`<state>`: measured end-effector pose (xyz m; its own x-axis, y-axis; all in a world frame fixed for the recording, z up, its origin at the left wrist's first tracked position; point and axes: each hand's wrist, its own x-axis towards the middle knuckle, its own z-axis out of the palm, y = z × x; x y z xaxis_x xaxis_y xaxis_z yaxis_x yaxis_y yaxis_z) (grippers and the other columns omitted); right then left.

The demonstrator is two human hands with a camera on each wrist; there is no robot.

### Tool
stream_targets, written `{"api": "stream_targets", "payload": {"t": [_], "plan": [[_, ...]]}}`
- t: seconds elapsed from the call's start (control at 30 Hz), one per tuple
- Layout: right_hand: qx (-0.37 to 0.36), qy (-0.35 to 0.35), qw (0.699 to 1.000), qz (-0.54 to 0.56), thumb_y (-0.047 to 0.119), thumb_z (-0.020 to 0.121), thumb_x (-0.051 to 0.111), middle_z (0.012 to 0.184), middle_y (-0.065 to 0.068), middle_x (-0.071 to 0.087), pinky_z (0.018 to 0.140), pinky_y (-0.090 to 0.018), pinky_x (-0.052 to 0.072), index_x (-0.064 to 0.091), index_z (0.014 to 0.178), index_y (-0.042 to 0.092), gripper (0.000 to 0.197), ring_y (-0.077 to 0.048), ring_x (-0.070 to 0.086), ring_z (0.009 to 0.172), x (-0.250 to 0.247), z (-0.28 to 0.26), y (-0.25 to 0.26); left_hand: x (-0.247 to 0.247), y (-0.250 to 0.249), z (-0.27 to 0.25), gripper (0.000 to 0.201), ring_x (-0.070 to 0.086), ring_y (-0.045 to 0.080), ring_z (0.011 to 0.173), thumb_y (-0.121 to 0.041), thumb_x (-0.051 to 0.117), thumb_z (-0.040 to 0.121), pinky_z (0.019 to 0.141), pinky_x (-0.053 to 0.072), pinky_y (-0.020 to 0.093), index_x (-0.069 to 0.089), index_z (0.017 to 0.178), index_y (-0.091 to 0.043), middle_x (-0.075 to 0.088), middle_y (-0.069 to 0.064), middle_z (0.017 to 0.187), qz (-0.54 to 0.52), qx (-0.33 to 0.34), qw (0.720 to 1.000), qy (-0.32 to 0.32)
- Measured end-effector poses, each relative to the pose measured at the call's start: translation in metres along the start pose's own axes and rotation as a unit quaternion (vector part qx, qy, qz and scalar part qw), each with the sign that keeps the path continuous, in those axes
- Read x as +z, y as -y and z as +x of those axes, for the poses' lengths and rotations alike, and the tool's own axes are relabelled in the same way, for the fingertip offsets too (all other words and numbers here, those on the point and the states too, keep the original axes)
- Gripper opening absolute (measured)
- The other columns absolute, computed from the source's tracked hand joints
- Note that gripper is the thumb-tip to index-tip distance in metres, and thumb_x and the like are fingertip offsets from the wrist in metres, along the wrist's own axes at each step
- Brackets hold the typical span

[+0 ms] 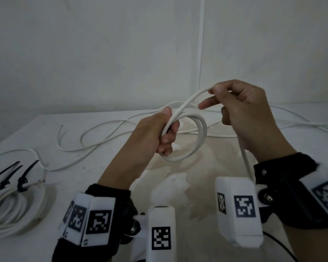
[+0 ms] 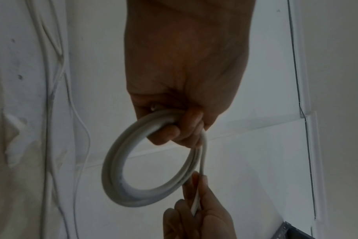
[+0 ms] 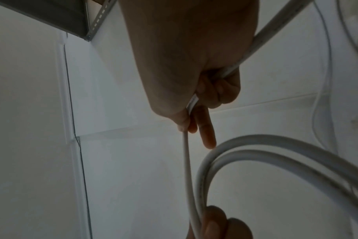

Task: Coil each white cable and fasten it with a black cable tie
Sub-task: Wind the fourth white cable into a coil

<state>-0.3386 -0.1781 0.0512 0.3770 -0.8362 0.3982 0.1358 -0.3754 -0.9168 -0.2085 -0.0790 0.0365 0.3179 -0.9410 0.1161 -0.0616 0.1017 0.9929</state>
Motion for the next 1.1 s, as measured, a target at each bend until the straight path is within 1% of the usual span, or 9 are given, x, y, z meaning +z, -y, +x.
{"api": "stream_targets", "payload": {"t": [0.1, 0.2, 0.27, 0.37, 0.43, 0.5, 0.63, 0.97, 1.1], "plan": [[0.018, 0.039, 0.999, -0.007, 0.020, 0.094, 0.048, 0.066, 0.000, 0.071, 0.043, -0.013, 0.029, 0.058, 0.078, 0.020, 0.019, -0.005, 0.032, 0.038, 0.002, -0.001, -0.001, -0.003, -0.001, 0.001, 0.054, 0.023, 0.004, 0.031, -0.030, 0.027, 0.099, 0.037, 0.029, 0.016, 0.050, 0.053, -0.015, 0.029, -0.010, 0.039, -0.078, -0.001, 0.997, -0.015], [0.078, 0.154, 0.984, 0.046, 0.023, 0.097, 0.040, 0.071, -0.008, 0.073, 0.039, -0.017, 0.023, 0.056, 0.080, 0.018, 0.024, -0.008, 0.020, 0.036, 0.006, -0.003, -0.002, -0.010, -0.004, 0.002, 0.059, 0.022, 0.003, 0.029, -0.031, 0.027, 0.099, 0.036, 0.028, 0.015, 0.052, 0.047, -0.019, 0.027, -0.009, 0.040, -0.143, 0.008, 0.989, -0.035], [0.102, 0.209, 0.969, 0.083, 0.027, 0.098, 0.034, 0.074, -0.012, 0.072, 0.039, -0.018, 0.022, 0.056, 0.086, 0.017, 0.027, -0.007, 0.018, 0.035, 0.007, -0.004, -0.003, -0.012, -0.006, 0.002, 0.057, 0.022, 0.003, 0.030, -0.031, 0.027, 0.099, 0.036, 0.029, 0.016, 0.052, 0.050, -0.017, 0.027, -0.008, 0.041, -0.152, 0.018, 0.987, -0.047], [0.087, 0.251, 0.961, 0.075, 0.042, 0.089, 0.038, 0.069, -0.003, 0.067, 0.041, -0.018, 0.024, 0.060, 0.094, 0.021, 0.030, -0.007, 0.021, 0.038, 0.008, -0.007, -0.005, -0.012, -0.007, 0.002, 0.049, 0.023, 0.003, 0.032, -0.032, 0.026, 0.100, 0.038, 0.032, 0.016, 0.051, 0.062, -0.013, 0.029, -0.008, 0.042, -0.144, 0.027, 0.987, -0.057], [0.051, 0.251, 0.966, 0.026, 0.039, 0.080, 0.051, 0.059, 0.008, 0.057, 0.042, -0.017, 0.028, 0.060, 0.097, 0.023, 0.025, -0.005, 0.028, 0.041, 0.009, -0.008, -0.005, -0.014, -0.006, 0.002, 0.045, 0.026, 0.004, 0.035, -0.031, 0.025, 0.100, 0.043, 0.036, 0.016, 0.051, 0.069, -0.011, 0.031, -0.009, 0.043, -0.142, 0.030, 0.988, -0.050], [0.029, 0.227, 0.974, -0.005, 0.021, 0.083, 0.059, 0.054, 0.013, 0.049, 0.041, -0.015, 0.030, 0.061, 0.102, 0.018, 0.019, -0.001, 0.034, 0.042, 0.009, -0.007, -0.006, -0.015, -0.005, 0.003, 0.043, 0.033, 0.006, 0.038, -0.028, 0.024, 0.100, 0.050, 0.039, 0.019, 0.051, 0.073, -0.010, 0.036, -0.008, 0.044, -0.131, 0.034, 0.990, -0.036], [0.040, 0.191, 0.981, -0.009, 0.003, 0.092, 0.049, 0.057, 0.003, 0.052, 0.040, -0.014, 0.030, 0.060, 0.102, 0.002, 0.015, -0.001, 0.038, 0.040, 0.002, -0.002, -0.007, -0.011, -0.004, 0.003, 0.045, 0.035, 0.009, 0.040, -0.031, 0.025, 0.099, 0.051, 0.041, 0.021, 0.053, 0.072, -0.008, 0.038, -0.006, 0.044, -0.136, 0.024, 0.990, -0.016], [0.017, 0.181, 0.982, -0.052, 0.003, 0.093, 0.045, 0.059, 0.002, 0.047, 0.042, -0.007, 0.032, 0.059, 0.094, 0.003, 0.014, 0.001, 0.042, 0.040, 0.003, 0.000, -0.010, -0.005, 0.000, 0.003, 0.030, 0.039, 0.007, 0.041, -0.035, 0.039, 0.082, 0.053, 0.045, 0.019, 0.049, 0.072, -0.009, 0.038, -0.007, 0.045, -0.151, 0.030, 0.988, -0.001], [0.026, 0.188, 0.981, -0.049, 0.007, 0.094, 0.046, 0.058, 0.004, 0.049, 0.041, -0.008, 0.030, 0.060, 0.090, 0.008, 0.014, 0.000, 0.040, 0.040, 0.003, 0.001, -0.013, -0.001, 0.000, 0.004, 0.033, 0.030, 0.004, 0.037, -0.031, 0.034, 0.093, 0.047, 0.039, 0.017, 0.046, 0.070, -0.011, 0.032, -0.008, 0.045, -0.185, 0.021, 0.982, -0.011]]}}
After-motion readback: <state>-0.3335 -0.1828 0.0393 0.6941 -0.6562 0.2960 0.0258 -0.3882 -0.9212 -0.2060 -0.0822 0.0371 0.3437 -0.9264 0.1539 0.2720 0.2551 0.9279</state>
